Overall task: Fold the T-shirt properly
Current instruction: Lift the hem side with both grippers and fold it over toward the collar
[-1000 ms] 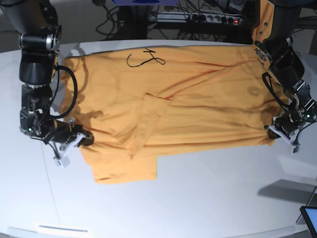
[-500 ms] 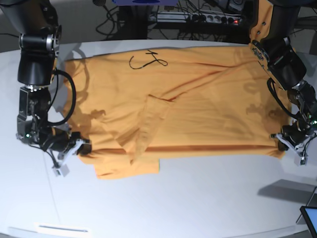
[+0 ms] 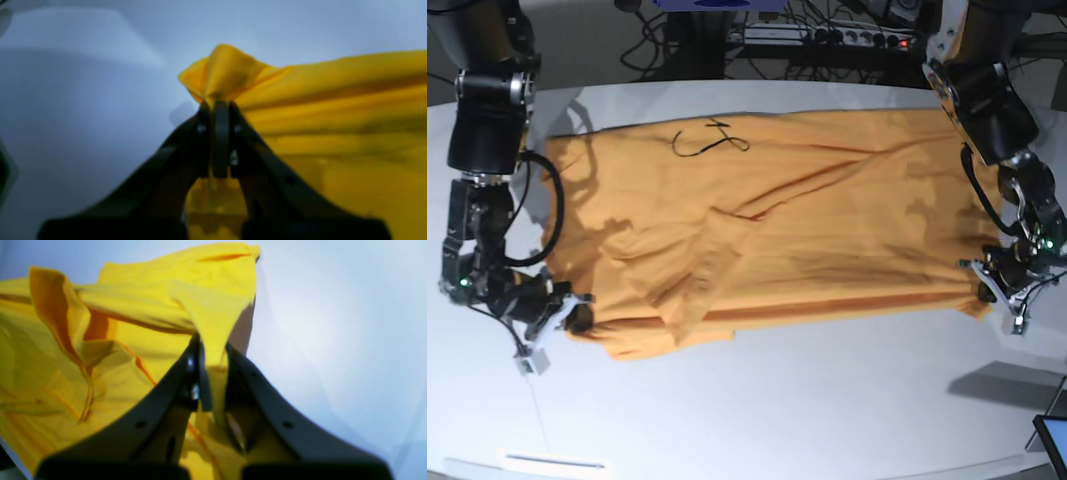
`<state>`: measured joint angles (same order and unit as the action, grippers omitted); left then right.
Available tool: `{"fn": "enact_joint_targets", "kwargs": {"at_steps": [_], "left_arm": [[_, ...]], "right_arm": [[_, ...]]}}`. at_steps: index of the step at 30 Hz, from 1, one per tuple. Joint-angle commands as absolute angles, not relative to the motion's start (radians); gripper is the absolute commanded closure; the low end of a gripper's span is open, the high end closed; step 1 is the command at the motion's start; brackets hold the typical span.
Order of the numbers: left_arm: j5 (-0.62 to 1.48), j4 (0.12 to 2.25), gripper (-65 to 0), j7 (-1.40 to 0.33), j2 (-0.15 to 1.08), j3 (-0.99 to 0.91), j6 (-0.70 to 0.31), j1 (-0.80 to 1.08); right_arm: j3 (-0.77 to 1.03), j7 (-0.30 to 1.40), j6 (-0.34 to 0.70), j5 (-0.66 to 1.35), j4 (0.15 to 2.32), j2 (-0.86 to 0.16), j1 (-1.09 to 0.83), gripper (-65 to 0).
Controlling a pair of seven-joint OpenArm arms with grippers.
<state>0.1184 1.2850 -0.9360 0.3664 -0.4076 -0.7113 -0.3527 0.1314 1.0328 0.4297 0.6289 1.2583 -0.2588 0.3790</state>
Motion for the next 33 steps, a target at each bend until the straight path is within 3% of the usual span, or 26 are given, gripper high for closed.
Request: {"fn": "enact_joint_targets", "kwargs": {"at_steps": [1, 20, 33], "left_arm": [[0.105, 1.339, 0.0, -0.921, 0.397, -0.412, -0.698, -0.358], [0.107, 1.807, 0.0, -1.173, 0.397, -0.409, -0.698, -0.153], [0.107, 1.821, 0.0, -1.181, 0.4, -0.409, -0.698, -0.038]], "right_arm": [[0.14, 1.018, 0.427, 0.636, 1.297, -0.271, 0.4, 0.0], [0.147, 1.098, 0.427, 0.638, 1.435, -0.277, 0.318, 0.0], [0.15, 1.144, 0.423, 0.638, 1.575, -0.277, 0.206, 0.0]]}}
